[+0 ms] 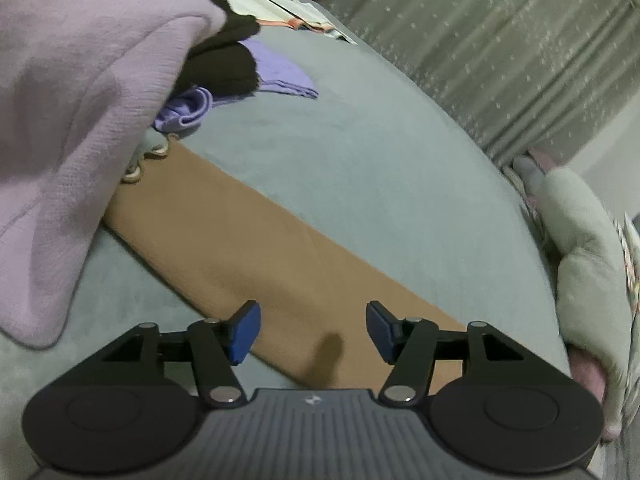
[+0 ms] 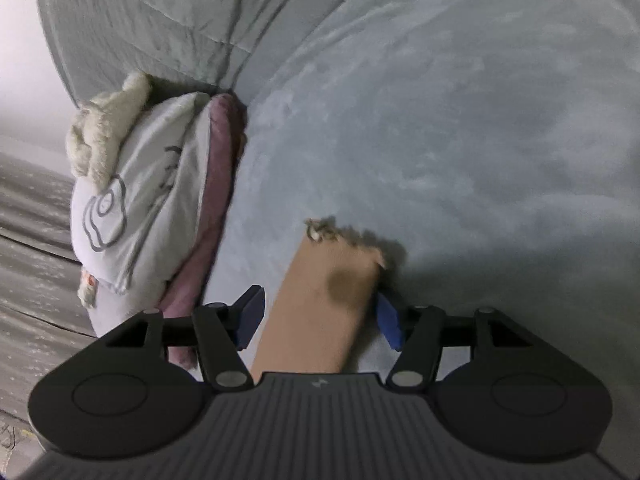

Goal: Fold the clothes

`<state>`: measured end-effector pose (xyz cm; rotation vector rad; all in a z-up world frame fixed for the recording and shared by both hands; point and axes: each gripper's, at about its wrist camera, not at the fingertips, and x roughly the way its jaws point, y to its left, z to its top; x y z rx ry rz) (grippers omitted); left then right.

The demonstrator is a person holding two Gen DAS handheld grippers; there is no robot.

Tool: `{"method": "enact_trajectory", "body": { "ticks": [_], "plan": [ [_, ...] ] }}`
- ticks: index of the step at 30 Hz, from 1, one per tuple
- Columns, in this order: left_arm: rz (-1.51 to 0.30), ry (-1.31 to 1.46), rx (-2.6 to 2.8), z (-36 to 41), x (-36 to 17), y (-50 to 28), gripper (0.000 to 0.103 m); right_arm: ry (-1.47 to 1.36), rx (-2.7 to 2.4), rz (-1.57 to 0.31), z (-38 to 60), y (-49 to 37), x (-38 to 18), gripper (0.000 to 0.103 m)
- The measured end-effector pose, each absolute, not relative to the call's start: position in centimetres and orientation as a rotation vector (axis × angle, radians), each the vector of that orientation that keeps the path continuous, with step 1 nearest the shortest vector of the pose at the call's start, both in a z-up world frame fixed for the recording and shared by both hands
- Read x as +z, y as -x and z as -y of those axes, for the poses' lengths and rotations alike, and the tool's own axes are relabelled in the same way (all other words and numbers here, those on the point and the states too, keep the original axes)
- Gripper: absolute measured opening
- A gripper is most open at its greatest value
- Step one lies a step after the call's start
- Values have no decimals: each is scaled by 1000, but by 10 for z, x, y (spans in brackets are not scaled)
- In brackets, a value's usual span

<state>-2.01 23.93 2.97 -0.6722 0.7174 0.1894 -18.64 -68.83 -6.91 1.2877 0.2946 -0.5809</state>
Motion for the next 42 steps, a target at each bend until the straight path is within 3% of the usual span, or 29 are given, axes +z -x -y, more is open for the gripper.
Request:
{"method": "enact_trajectory", "body": {
  "ticks": [1,3,4,6,9,16,21,35,42],
  "plan": [
    [-713,677,193,-242,29,14,59,-1234,-592,-331,686,180,-66,34],
    [-700,688,205,-246,29,11,56,-1136,-612,-388,681,170,-58,8],
    [-699,687,210,-246,29,10,54,-1111,-621,-380,679,170,-53,8],
    [-714,646,235,-242,32,12,32,-1044,-623,-356,672,168,-38,8],
    [-737,593,278,-238,33,18,8,-807,-541,-298,630,151,13,8],
    [-714,620,290,-245,33,29,7,-358,-209,-172,497,128,98,8],
    [-702,638,310,-250,36,36,7,-225,36,-128,400,122,124,8],
    [-692,667,324,-271,42,59,7,32,422,-257,180,136,90,8],
    [-696,654,311,-274,44,61,7,52,462,-370,146,131,56,10]
  ]
}}
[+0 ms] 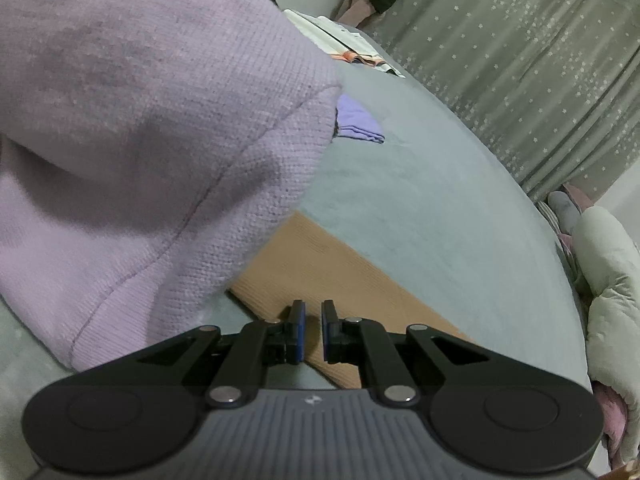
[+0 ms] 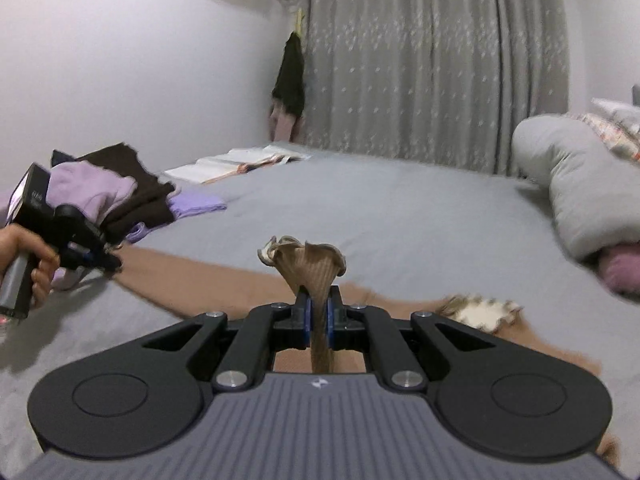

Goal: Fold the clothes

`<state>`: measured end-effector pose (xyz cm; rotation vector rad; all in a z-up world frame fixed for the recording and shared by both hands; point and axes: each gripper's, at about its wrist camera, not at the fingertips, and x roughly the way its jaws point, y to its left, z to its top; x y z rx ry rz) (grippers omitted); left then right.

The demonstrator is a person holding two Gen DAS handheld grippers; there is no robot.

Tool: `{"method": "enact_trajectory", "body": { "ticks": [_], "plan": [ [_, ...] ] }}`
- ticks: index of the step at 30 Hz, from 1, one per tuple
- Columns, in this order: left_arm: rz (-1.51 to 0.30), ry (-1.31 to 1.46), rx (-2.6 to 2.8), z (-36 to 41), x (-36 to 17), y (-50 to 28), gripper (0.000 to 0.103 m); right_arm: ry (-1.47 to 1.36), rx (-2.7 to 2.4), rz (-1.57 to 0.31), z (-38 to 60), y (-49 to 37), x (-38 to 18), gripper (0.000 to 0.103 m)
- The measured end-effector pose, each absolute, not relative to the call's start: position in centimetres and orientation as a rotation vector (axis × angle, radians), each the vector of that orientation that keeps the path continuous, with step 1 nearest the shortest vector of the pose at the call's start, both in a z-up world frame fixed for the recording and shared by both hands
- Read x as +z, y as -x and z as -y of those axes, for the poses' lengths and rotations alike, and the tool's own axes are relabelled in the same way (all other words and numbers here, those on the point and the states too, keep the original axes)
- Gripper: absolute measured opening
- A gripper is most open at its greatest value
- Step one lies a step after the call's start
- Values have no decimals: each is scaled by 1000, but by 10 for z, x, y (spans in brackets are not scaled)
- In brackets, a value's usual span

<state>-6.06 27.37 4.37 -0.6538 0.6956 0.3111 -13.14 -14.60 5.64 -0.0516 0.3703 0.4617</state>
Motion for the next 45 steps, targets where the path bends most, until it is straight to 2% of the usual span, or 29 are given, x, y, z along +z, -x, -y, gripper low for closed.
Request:
{"method": "enact_trajectory", "body": {
  "ticks": [2,5,8,16,19,25,29,33,36,41,45],
  "plan": [
    [-696,651,311,-274,43,61,7,38,482,-401,141,130,50,11],
    [-697,648,312,-275,43,61,7,15,503,-473,137,117,37,23],
    [-698,648,312,-275,43,61,7,10,535,-510,137,105,28,23],
    [-701,657,305,-278,42,63,7,160,812,-603,109,137,22,24],
    [-704,663,301,-280,42,62,7,206,834,-613,107,150,21,29],
    [-715,688,292,-281,42,65,8,-24,658,-607,152,127,25,38],
    [-724,744,283,-282,45,69,8,-85,619,-758,161,108,-4,43],
    [-682,810,272,-285,54,78,17,-150,602,-758,172,109,-2,45],
    [-686,840,261,-290,51,76,28,-182,586,-744,183,115,11,53],
    [-712,930,343,-297,32,71,28,-270,599,-788,201,123,19,56],
    [-698,874,480,-294,41,65,28,-231,554,-779,213,124,23,66]
  ]
}}
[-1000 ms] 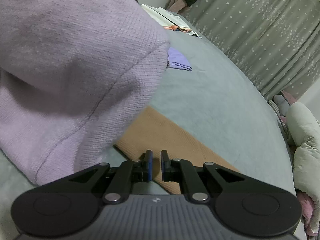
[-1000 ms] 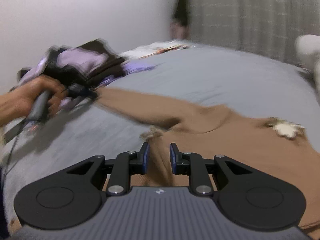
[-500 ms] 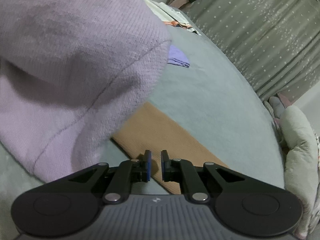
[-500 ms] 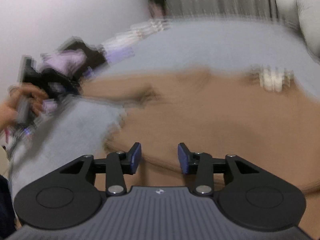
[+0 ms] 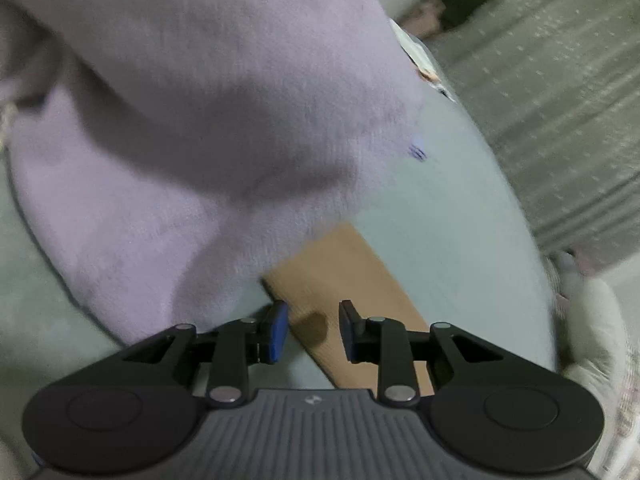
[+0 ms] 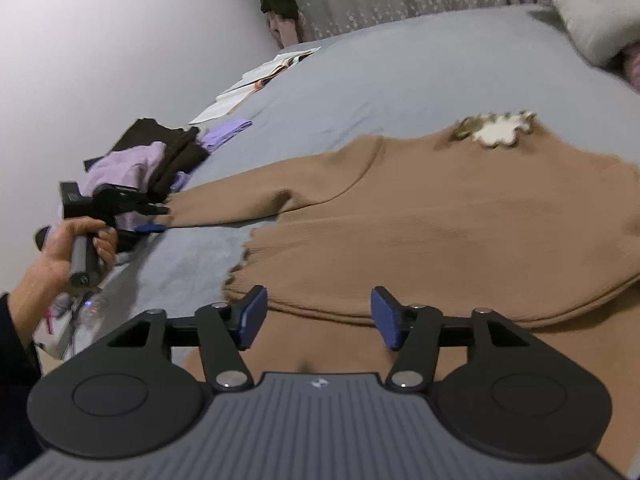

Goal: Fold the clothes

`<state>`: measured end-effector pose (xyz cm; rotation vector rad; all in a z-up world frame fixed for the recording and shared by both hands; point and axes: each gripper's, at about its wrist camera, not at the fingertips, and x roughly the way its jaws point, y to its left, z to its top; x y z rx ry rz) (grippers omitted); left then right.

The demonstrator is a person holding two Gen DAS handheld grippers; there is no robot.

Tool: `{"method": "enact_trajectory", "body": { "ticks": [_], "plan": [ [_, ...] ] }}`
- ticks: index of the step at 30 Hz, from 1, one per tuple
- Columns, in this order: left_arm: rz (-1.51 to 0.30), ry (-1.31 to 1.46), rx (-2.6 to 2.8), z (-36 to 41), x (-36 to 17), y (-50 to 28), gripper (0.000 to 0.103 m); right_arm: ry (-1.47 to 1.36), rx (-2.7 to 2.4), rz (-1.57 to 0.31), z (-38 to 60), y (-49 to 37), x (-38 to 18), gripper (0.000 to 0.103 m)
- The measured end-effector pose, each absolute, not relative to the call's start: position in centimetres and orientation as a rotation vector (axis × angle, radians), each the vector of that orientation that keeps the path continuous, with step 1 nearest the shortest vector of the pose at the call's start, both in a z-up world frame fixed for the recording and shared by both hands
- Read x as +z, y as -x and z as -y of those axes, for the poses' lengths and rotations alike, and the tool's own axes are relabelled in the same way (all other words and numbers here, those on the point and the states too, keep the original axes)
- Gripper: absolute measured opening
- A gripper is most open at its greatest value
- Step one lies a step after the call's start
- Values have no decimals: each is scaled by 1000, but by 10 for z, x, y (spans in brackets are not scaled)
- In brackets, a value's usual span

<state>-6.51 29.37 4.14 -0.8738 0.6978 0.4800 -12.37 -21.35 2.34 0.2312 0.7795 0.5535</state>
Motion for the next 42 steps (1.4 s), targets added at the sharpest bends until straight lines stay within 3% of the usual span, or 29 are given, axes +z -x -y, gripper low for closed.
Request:
{"method": "enact_trajectory", "body": {
  "ticks": [3,7,8,9,11,14,15,16,18,19,21,32,42],
  "plan": [
    [-738,793,539,-285,49,61,28,-184,473,-784,225,121,23,70],
    [-733,692,645,-286,55,57,29,-108,400,-748,237,121,27,87],
    [-732,686,635,-286,52,53,37,-87,378,-736,238,121,28,87],
    [-730,679,619,-287,49,48,60,-66,357,-724,240,121,29,87],
    [-709,655,544,-282,45,34,93,-51,327,-705,243,121,30,87],
    [-671,597,515,-273,39,30,95,-93,357,-705,250,121,32,87],
    [-666,574,509,-271,38,28,93,-95,365,-702,250,122,33,87],
    [-665,554,503,-269,37,27,77,-89,372,-697,251,124,34,87],
    [-664,514,490,-266,35,23,12,-77,385,-687,252,127,36,87],
    [-662,517,482,-266,34,23,8,-70,389,-680,252,128,37,87],
    [-606,620,410,-275,35,31,7,-70,382,-665,256,130,42,87],
    [-331,633,207,-248,93,62,7,-158,308,-604,290,134,61,87],
    [-178,441,-100,-135,171,93,8,-336,251,-592,332,131,67,87]
  ]
}}
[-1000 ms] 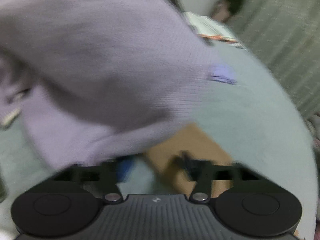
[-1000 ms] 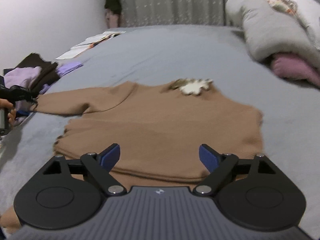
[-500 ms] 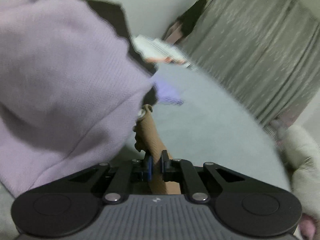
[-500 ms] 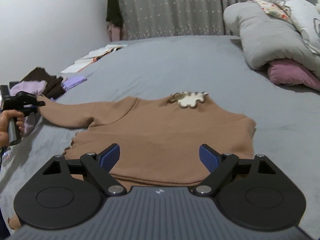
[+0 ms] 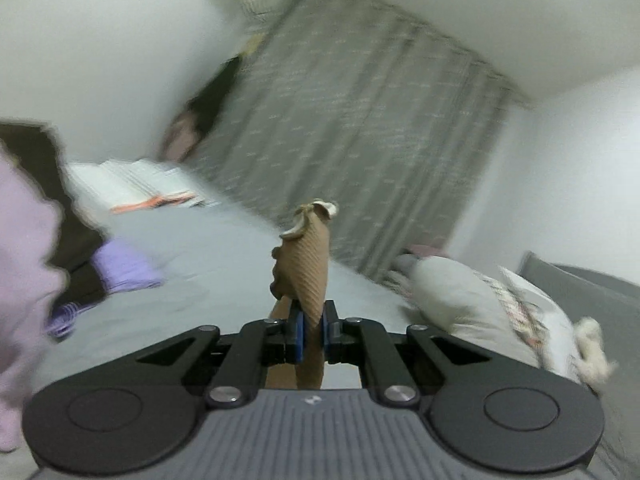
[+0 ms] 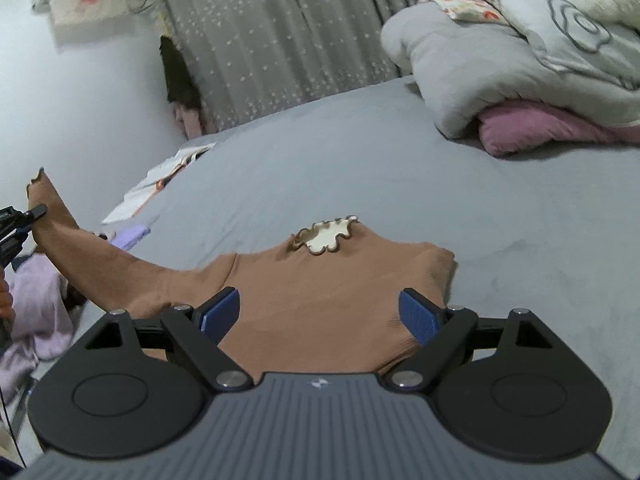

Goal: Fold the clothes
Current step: 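Lift the sleeve cuff with the left gripper and fold it toward the collar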

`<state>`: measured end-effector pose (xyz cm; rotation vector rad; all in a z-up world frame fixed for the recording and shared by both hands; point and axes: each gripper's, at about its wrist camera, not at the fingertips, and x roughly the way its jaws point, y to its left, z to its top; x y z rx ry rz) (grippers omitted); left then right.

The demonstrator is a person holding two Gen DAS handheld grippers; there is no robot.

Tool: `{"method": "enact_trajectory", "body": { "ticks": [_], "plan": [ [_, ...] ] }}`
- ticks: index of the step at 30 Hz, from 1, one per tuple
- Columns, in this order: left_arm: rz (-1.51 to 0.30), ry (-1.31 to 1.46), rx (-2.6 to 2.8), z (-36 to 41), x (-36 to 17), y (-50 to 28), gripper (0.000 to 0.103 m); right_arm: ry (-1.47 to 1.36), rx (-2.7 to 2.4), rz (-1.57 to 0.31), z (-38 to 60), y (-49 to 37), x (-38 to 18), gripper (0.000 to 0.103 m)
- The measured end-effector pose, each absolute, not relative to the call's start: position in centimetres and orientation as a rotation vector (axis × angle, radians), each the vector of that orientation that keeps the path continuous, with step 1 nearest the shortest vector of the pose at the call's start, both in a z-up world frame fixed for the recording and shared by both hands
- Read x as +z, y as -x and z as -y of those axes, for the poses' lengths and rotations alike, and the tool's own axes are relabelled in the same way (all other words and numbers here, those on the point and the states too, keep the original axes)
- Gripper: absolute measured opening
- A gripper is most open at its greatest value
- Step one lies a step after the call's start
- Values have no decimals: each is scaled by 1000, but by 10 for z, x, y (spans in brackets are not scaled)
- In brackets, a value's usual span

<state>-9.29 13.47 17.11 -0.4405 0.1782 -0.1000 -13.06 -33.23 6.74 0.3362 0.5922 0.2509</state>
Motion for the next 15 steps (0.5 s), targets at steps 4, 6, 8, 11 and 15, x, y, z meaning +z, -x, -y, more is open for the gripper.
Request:
{"method": "enact_trajectory", "body": {
  "ticks": [4,6,8,11,15],
  "plan": [
    [-169,455,-153,-101,177,80,8,-344,265,-616,335,129,62,87],
    [-175,533,-203,-95,178,62,8,-386,277,-661,340,125,54,87],
    [-178,574,-217,-97,180,35,8,-448,275,-673,349,123,50,87],
    [-185,582,-194,-99,196,0,8,-541,270,-694,359,121,43,87],
    [-168,622,-218,-102,211,-8,8,-591,268,-724,359,117,37,87]
  ]
}}
